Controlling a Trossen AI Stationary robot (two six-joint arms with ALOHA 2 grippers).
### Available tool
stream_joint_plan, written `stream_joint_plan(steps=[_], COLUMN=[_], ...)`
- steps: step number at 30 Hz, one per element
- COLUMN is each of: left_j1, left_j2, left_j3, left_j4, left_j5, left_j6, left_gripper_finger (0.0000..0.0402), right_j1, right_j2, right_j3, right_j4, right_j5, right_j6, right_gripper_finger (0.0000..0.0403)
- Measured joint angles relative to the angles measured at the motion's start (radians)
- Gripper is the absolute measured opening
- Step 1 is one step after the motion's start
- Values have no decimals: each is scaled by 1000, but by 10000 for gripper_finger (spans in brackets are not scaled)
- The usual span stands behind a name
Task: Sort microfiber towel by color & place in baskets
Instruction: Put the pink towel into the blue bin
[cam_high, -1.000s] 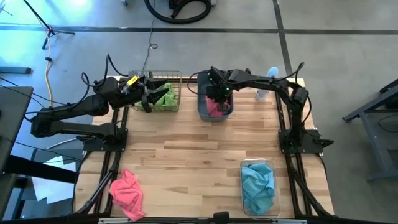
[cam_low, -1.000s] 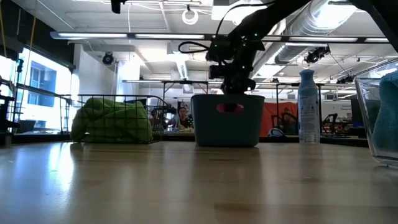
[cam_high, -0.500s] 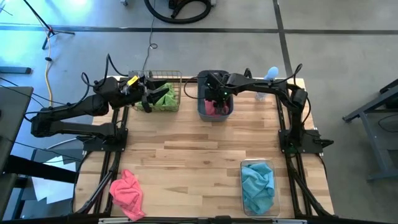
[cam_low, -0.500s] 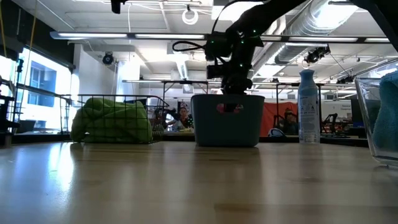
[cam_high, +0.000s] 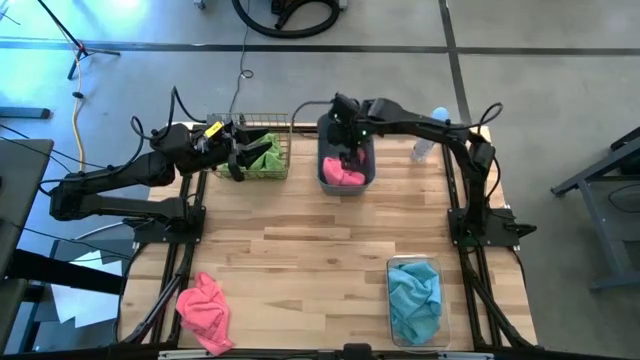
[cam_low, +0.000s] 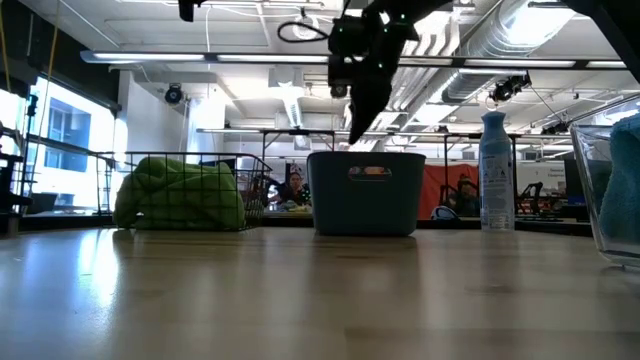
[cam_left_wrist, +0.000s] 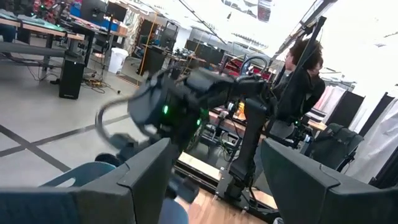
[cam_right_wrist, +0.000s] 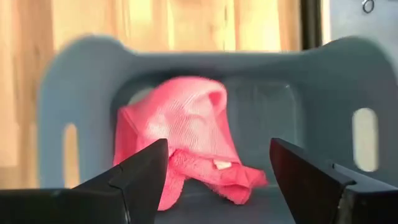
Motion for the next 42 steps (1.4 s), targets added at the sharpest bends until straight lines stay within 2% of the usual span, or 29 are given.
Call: stream_joint_plan(steps=[6,12,16,20,26,32,36,42], left_j1=[0,0,0,0,0,0,0,-3], left_j2=[0,0,0,0,0,0,0,0], left_j3=[0,0,0,0,0,0,0,0], left_j4=[-1,-6,-16,-26,-23,-23,-20,-16], left_j5=[3,29,29,29,29,29,29,34], left_j6=[8,8,11,11,11,11,11,0], left_gripper_finger=[234,234,234,234,234,234,234,234], right_j1=[-1,1,-6,-2,31,76,89,88], right_j2=[-4,-90,-228,-421,-736,-989,-1080,-1106], right_j3=[108,61,-72,-275,-580,-776,-849,-905], right_j4=[-114,-194,-159,-86,17,135,248,362], right_j5=[-88,-103,-137,-139,-138,-125,-101,-100], right_j6=[68,94,159,247,454,653,693,666], right_gripper_finger=[273,273,272,272,272,272,272,272])
